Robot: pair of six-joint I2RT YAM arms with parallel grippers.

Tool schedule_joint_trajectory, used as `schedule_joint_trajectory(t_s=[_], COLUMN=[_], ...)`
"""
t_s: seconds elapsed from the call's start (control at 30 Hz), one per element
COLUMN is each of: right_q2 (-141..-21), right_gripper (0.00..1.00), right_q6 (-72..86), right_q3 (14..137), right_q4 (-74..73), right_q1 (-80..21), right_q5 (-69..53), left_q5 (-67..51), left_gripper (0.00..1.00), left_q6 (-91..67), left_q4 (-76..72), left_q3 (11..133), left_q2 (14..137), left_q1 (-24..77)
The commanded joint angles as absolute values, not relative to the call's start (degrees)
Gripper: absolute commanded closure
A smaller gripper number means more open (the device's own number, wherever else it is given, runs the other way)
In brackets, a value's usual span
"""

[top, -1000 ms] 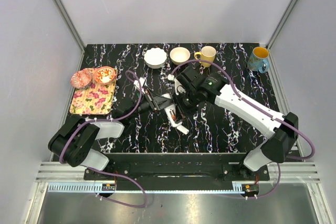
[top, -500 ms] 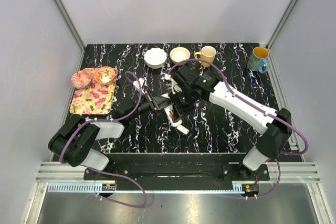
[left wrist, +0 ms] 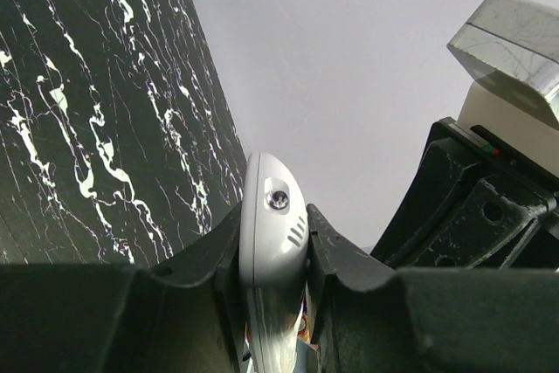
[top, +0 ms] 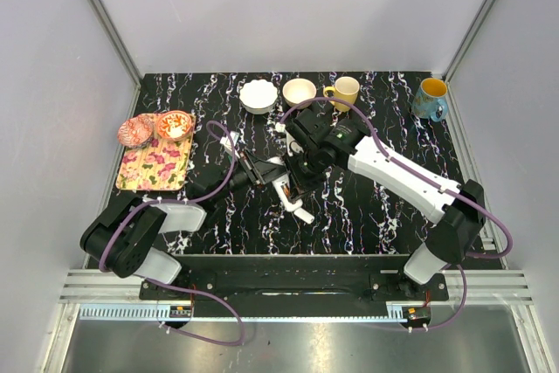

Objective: Load the batteries into the remote control
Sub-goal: Load the battery into the remote control.

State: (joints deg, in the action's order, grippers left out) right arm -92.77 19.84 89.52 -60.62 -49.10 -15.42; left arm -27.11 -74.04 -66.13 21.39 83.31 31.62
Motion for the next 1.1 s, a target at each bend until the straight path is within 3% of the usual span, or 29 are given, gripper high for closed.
schedule_joint_trajectory(t_s=[0.0, 1.07], right_q2=[-92.2, -92.55], right_gripper=[1.0, 1.0], right_q6=[20.21, 24.08], right_q3=[89.12, 85.78], right_q4=[-58.62, -49.92], right_q1=[-49.48, -49.48], right_q5=[-14.41, -6.16], left_q5=[-25.67, -24.43], left_gripper=[1.0, 1.0], left_q6=[-74.53, -79.72], left_q4=[-70.84, -76.81], left_q3=[21.18, 21.01], left_q2=[81.12, 80.86], left_q1=[32.17, 37.88])
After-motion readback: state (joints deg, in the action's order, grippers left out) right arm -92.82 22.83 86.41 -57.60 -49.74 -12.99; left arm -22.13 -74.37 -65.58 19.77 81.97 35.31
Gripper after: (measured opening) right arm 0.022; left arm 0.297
